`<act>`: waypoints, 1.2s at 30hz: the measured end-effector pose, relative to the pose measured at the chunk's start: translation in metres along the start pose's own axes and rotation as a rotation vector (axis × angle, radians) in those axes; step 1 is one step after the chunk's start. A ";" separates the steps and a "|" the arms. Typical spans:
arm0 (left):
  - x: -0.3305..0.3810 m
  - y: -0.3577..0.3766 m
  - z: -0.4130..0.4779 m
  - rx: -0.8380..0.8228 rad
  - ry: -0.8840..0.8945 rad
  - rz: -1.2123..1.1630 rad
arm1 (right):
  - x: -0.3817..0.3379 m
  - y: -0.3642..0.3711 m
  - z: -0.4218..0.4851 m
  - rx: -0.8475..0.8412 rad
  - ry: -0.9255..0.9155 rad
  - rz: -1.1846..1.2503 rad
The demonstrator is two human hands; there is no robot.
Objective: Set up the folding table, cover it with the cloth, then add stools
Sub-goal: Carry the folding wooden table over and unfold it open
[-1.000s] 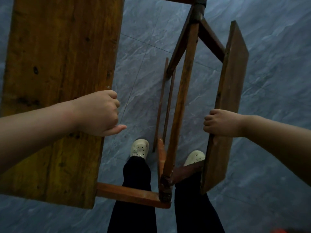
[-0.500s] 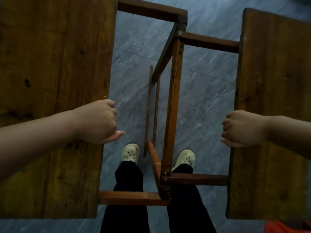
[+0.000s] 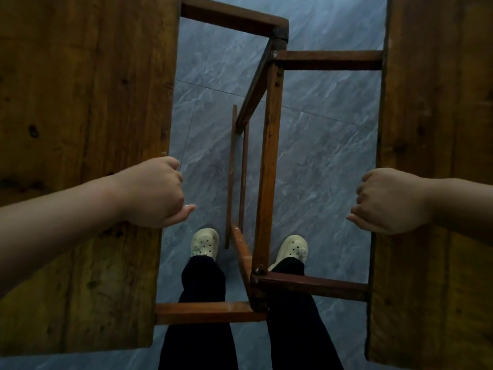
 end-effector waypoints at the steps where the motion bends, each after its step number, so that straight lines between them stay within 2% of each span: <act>1: 0.000 -0.002 0.001 0.004 -0.004 0.006 | -0.001 -0.001 0.001 -0.001 -0.010 -0.021; 4: -0.002 -0.008 0.004 0.011 -0.002 0.014 | 0.000 -0.002 0.000 -0.056 0.003 -0.054; 7: 0.000 -0.004 0.004 -0.030 0.006 0.036 | -0.004 -0.012 -0.004 0.064 -0.034 -0.017; 8: 0.001 -0.002 0.003 -0.048 0.009 0.031 | -0.006 -0.013 -0.004 0.056 -0.034 -0.014; 12: -0.004 -0.002 0.008 -0.101 0.010 0.055 | -0.003 -0.004 0.002 -0.109 -0.015 -0.029; 17: -0.002 0.003 0.007 -0.160 -0.002 0.067 | -0.003 -0.001 0.002 -0.155 -0.025 0.008; 19: -0.002 0.003 0.011 -0.191 -0.012 0.036 | -0.010 -0.009 0.006 -0.114 -0.025 0.019; 23: 0.011 0.007 0.034 -0.269 0.051 -0.087 | -0.009 -0.045 0.029 0.114 -0.040 -0.041; 29: 0.015 0.015 0.034 -0.401 0.015 -0.149 | 0.002 -0.065 0.048 0.225 -0.053 -0.089; 33: 0.019 0.016 0.028 -0.409 -0.008 -0.177 | -0.005 -0.055 0.057 0.223 -0.087 -0.058; 36: 0.006 0.009 0.024 -0.280 -0.035 -0.093 | 0.003 -0.057 0.061 0.227 -0.032 -0.083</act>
Point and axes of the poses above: each hand's wrist, its own z-axis towards the middle knuckle, its own y-axis out of the palm, x = y × z, the point moved 9 cm from there along z, towards the middle knuckle, and after that the axes turned 9 degrees about z, right-handed, at the moved point
